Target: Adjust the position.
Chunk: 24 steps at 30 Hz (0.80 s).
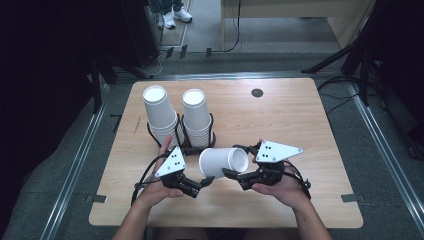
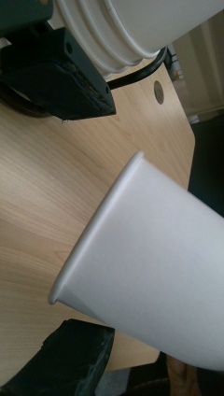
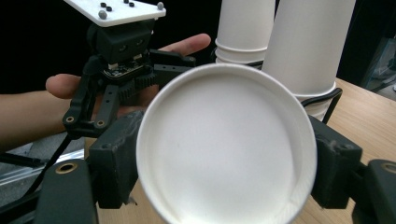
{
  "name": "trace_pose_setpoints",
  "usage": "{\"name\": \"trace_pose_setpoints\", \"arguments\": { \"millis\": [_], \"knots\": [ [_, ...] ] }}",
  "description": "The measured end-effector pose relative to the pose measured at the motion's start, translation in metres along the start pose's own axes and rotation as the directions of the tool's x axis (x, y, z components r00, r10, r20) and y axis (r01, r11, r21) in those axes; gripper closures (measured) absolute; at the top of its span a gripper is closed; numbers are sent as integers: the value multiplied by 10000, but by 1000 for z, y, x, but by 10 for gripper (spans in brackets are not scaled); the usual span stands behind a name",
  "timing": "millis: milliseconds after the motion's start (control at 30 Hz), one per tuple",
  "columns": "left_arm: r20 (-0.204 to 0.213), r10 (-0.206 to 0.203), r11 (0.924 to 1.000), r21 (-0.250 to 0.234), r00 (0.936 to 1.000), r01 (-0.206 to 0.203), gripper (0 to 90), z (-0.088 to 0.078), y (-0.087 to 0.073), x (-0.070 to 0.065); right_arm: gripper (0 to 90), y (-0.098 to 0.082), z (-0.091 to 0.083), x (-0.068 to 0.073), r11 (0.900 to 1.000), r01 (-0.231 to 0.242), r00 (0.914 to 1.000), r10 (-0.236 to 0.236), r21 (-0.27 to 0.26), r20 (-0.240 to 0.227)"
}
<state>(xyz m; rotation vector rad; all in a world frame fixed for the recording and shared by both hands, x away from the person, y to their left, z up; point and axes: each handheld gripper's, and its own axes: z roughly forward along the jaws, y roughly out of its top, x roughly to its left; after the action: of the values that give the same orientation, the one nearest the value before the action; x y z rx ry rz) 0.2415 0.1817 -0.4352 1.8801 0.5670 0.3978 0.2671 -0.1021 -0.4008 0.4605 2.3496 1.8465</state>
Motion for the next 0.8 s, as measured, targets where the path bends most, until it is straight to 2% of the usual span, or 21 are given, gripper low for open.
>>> {"name": "trace_pose_setpoints", "arguments": {
  "millis": [267, 500, 567, 600, 667, 800],
  "knots": [
    [108, -573, 9978, -333, 9983, 576, 0, -3, -3, 7, 244, 1, -3, -2, 9998, -53, 10000, 54, -199, 43],
    [270, -835, 9957, -383, 9961, 845, 0, 0, -6, 8, 246, 3, -8, -4, 9990, -136, 9995, 147, -422, 266],
    [420, -979, 9939, -477, 9943, 999, 0, 1, -7, 7, 246, 3, -9, -5, 9984, -191, 9994, 206, -523, 277],
    [583, -1165, 9912, -571, 9915, 1198, 0, 3, -8, 7, 246, 3, -10, -5, 9982, -203, 9994, 218, -561, 275],
    [591, -1194, 9908, -569, 9911, 1228, 0, 4, -8, 7, 246, 4, -10, -5, 9978, -234, 9993, 252, -620, 282],
    [757, -1494, 9861, -612, 9859, 1542, 0, 10, -12, 6, 247, 5, -11, -3, 9970, -227, 9995, 243, -745, 205]
  ]
}}
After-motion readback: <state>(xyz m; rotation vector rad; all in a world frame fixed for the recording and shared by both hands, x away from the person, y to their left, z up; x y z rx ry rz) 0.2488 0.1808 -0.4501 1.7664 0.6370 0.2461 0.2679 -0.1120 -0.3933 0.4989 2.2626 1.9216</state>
